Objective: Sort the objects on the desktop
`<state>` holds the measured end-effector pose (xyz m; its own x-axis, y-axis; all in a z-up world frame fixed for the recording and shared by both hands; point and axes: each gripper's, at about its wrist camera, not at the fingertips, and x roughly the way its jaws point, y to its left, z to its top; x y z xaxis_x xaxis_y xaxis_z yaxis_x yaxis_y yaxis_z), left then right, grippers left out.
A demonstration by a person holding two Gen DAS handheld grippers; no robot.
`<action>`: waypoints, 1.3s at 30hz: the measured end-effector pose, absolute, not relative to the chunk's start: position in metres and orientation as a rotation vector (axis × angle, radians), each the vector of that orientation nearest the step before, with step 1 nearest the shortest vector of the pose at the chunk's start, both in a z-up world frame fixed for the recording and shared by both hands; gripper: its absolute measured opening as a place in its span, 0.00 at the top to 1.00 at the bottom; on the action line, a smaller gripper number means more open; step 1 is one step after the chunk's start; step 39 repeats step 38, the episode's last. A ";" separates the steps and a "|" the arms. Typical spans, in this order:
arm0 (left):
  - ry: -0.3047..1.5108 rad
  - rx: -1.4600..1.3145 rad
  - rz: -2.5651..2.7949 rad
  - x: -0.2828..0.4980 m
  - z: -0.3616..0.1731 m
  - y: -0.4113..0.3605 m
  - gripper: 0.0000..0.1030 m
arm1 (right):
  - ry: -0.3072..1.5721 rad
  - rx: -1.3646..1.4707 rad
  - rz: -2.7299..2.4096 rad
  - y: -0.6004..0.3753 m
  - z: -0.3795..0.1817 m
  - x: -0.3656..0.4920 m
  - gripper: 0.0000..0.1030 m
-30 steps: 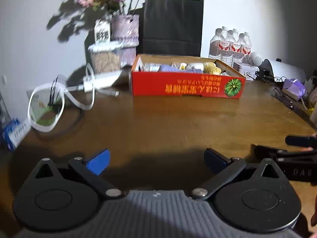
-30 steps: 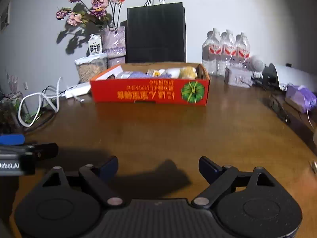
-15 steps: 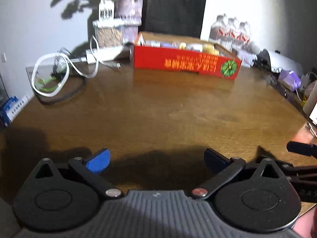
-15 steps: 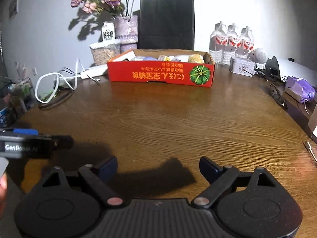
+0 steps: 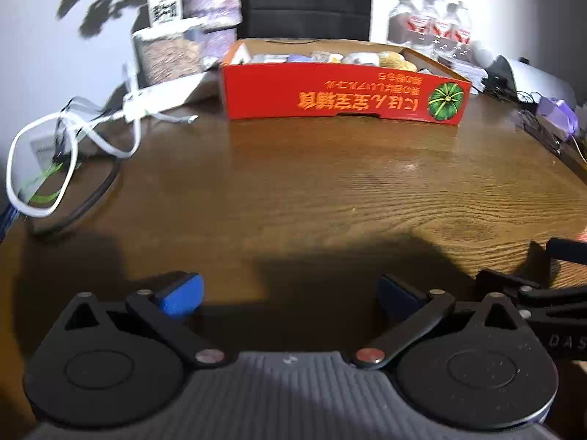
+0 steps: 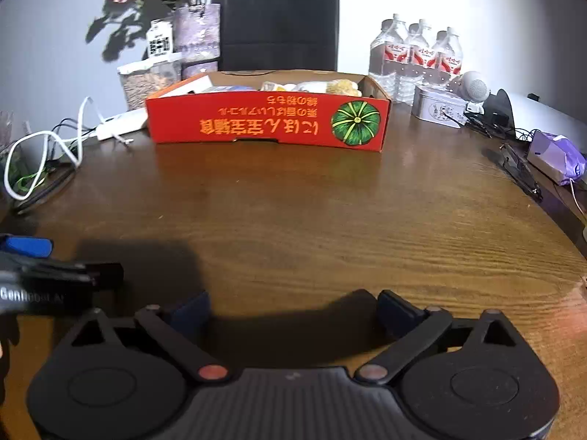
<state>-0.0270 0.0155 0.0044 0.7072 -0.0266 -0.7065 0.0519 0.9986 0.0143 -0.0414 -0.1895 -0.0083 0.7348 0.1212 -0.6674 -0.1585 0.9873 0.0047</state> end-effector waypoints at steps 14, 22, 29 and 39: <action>0.701 0.005 0.014 0.005 -0.002 0.016 0.00 | 0.705 -0.041 0.154 -0.181 -0.012 -0.002 0.00; 0.702 0.003 0.016 0.006 -0.003 0.017 0.00 | 0.705 -0.042 0.155 -0.181 -0.012 -0.002 0.00; 0.702 0.003 0.016 0.006 -0.003 0.017 0.00 | 0.705 -0.042 0.155 -0.181 -0.012 -0.002 0.00; 0.702 0.003 0.016 0.006 -0.002 0.017 0.00 | 0.705 -0.042 0.156 -0.181 -0.012 -0.002 0.00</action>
